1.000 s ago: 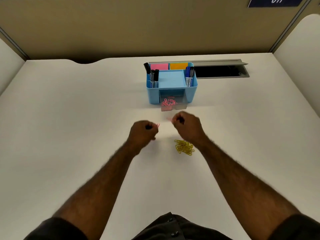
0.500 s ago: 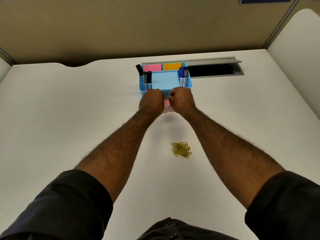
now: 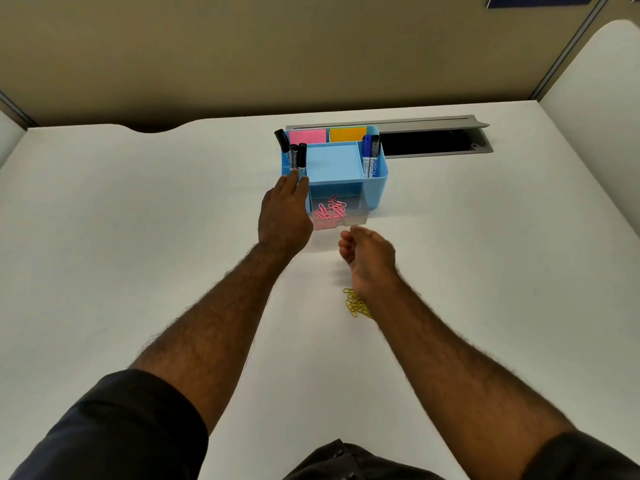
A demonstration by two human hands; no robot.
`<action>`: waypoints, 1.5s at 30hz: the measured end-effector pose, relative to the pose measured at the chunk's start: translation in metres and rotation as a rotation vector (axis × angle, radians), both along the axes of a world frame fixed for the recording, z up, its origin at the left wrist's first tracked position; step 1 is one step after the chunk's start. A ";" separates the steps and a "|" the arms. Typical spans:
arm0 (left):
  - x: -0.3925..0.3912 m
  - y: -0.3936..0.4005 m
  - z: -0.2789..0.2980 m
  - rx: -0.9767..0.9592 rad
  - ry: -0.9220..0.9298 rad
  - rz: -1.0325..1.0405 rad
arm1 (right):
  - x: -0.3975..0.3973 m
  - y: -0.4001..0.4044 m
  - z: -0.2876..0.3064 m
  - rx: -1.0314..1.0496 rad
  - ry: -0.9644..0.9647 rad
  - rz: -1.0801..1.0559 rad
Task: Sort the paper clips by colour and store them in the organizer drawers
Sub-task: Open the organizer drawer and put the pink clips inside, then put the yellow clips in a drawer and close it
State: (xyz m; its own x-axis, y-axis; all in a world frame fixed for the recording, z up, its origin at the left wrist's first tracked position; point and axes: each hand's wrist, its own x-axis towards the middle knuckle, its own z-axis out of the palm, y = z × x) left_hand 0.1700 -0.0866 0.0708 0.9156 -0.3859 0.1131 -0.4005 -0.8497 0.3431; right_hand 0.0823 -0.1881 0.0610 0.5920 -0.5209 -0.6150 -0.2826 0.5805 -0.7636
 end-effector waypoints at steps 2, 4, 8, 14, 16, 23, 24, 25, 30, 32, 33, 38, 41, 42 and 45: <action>0.000 0.002 -0.005 0.013 0.044 -0.001 | -0.006 0.006 -0.004 0.133 -0.041 0.026; -0.001 0.003 -0.007 0.000 0.072 0.005 | -0.009 0.011 -0.004 0.191 -0.068 0.072; 0.001 0.004 -0.005 -0.005 0.094 0.010 | -0.004 0.015 -0.002 0.283 -0.122 0.075; 0.002 0.005 -0.005 -0.015 0.085 0.012 | 0.012 0.009 0.004 0.240 -0.172 0.082; 0.001 0.005 -0.006 -0.022 0.079 0.008 | 0.020 0.006 0.008 0.239 -0.214 0.087; 0.002 0.006 -0.006 -0.029 0.077 0.000 | 0.053 -0.003 0.010 0.279 -0.262 0.086; 0.003 0.006 -0.006 -0.033 0.075 -0.001 | 0.054 -0.005 0.006 0.278 -0.248 0.075; 0.003 0.007 -0.007 -0.040 0.072 -0.004 | 0.055 -0.006 0.002 0.273 -0.215 0.061; 0.004 0.008 -0.005 -0.043 0.078 -0.012 | 0.058 -0.007 -0.021 0.369 0.020 -0.011; 0.006 0.008 -0.003 -0.035 0.088 -0.013 | 0.066 -0.006 -0.024 0.381 0.041 0.025; 0.007 0.008 -0.003 -0.034 0.094 -0.014 | 0.070 -0.006 -0.026 0.364 0.050 0.053; 0.008 0.007 -0.002 -0.030 0.120 0.001 | 0.083 -0.006 -0.027 0.269 0.112 0.064; 0.008 0.006 -0.003 -0.024 0.121 0.012 | 0.085 -0.004 -0.029 0.239 0.130 0.021; 0.008 0.006 -0.003 -0.022 0.120 0.011 | 0.086 -0.003 -0.030 0.238 0.135 0.011; 0.009 0.007 -0.003 -0.016 0.124 0.009 | 0.086 0.000 -0.030 0.230 0.139 0.001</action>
